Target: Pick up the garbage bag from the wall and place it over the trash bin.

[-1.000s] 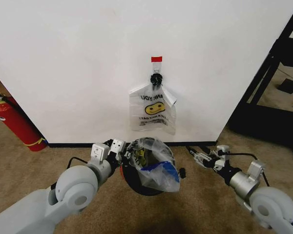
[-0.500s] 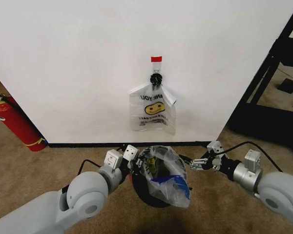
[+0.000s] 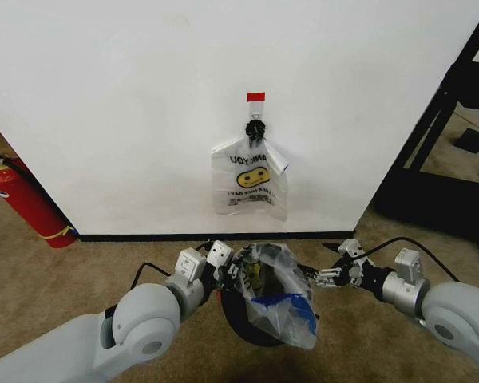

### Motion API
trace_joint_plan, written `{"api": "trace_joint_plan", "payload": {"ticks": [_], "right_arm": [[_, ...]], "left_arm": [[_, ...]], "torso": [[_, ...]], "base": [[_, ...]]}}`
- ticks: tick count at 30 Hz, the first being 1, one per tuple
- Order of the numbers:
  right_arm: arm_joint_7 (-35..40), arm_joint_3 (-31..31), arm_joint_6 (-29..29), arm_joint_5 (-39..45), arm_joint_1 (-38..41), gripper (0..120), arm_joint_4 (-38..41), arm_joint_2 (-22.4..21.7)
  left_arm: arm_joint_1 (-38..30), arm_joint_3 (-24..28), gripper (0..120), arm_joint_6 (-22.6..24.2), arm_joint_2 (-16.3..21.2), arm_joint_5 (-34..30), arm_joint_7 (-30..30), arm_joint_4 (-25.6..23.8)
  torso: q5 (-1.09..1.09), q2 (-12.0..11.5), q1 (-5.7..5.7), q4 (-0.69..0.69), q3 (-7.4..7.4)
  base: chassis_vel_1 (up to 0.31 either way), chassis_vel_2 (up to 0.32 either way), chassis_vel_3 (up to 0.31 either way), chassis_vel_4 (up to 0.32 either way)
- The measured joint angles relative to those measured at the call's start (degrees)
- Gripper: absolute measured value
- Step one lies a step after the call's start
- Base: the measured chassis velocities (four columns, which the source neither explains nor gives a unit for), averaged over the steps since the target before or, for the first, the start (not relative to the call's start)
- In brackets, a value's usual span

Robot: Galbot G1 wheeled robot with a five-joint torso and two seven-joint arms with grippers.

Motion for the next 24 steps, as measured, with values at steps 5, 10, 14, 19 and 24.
{"api": "trace_joint_plan", "payload": {"ticks": [5,10,14,19,24], "right_arm": [[-0.6,-0.8,-1.0,0.0,0.1,89,-0.1,0.0],[-1.0,-2.4,-1.7,-0.8,-0.1,75,0.2,-0.1],[-0.9,-3.2,-2.4,-1.3,0.1,65,0.0,0.4],[-0.5,-3.2,-3.1,-0.9,-0.2,44,-0.4,1.0],[-0.1,-3.8,-3.5,-0.4,-0.2,27,-0.2,1.8]], "left_arm": [[-0.1,1.0,5,0.0,-0.4,0.3,-0.1,-0.3],[-0.2,1.5,5,0.0,-0.8,0.4,-0.2,-0.8],[-0.3,1.6,5,0.1,-0.9,0.4,-0.3,-1.5],[0.2,1.1,5,0.1,-0.1,0.4,-0.3,-2.4],[0.1,0.7,5,0.1,0.1,0.1,-0.2,-3.1]], "torso": [[0.0,0.0,0.0,0.0,0.0],[0.0,0.0,0.0,0.0,0.0],[0.0,0.0,0.0,0.0,0.0],[0.0,0.0,0.0,0.0,0.0],[0.0,0.0,0.0,0.0,0.0]], "base": [[0.0,0.0,0.0,0.0],[0.0,0.0,0.0,0.0],[0.0,0.0,0.0,0.0],[0.0,0.0,0.0,0.0],[0.0,0.0,0.0,0.0]]}}
